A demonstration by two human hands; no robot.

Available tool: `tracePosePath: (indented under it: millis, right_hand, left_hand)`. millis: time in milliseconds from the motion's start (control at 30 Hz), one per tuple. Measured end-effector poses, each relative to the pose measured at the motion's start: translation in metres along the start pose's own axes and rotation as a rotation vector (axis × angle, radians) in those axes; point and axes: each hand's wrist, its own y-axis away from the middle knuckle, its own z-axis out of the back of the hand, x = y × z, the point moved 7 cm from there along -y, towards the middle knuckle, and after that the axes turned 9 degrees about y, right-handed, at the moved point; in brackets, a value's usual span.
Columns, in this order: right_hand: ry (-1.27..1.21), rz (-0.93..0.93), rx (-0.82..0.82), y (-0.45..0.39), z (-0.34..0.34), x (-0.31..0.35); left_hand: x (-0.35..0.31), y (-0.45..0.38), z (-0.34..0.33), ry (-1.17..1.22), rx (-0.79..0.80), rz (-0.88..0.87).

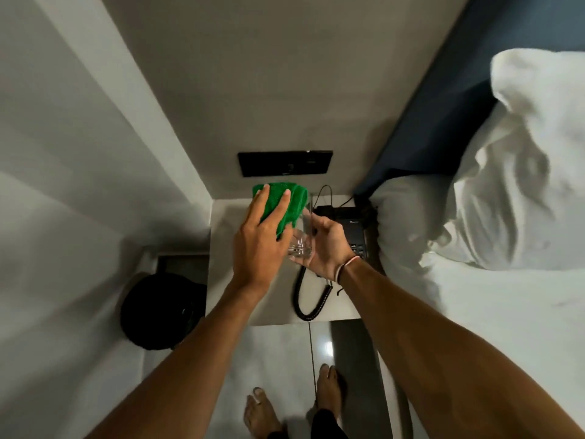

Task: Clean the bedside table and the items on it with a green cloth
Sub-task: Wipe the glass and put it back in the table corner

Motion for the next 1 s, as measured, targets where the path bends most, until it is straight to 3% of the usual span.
tracePosePath:
  millis: [167,333,733,1000]
  right_hand:
    - [-0.011,-0.041,0.056,-0.037,0.001,-0.017]
    - [-0.057,-0.021,0.131,-0.05,-0.001,-0.029]
    - [0.117,-0.1,0.145,-0.065,0.008,-0.049]
    - [0.075,-0.097,0.108,-0.07,0.008,-0.07]
  left_hand:
    - [0.044,0.003,-0.014,0.083,-0.007,0.117]
    - [0.06,0.017,-0.031,0.059,0.0,0.092]
    - [0.091,0.046,-0.036,0.088,-0.047,0.127]
    - [0.098,0.024,-0.038,0.077,-0.029,0.181]
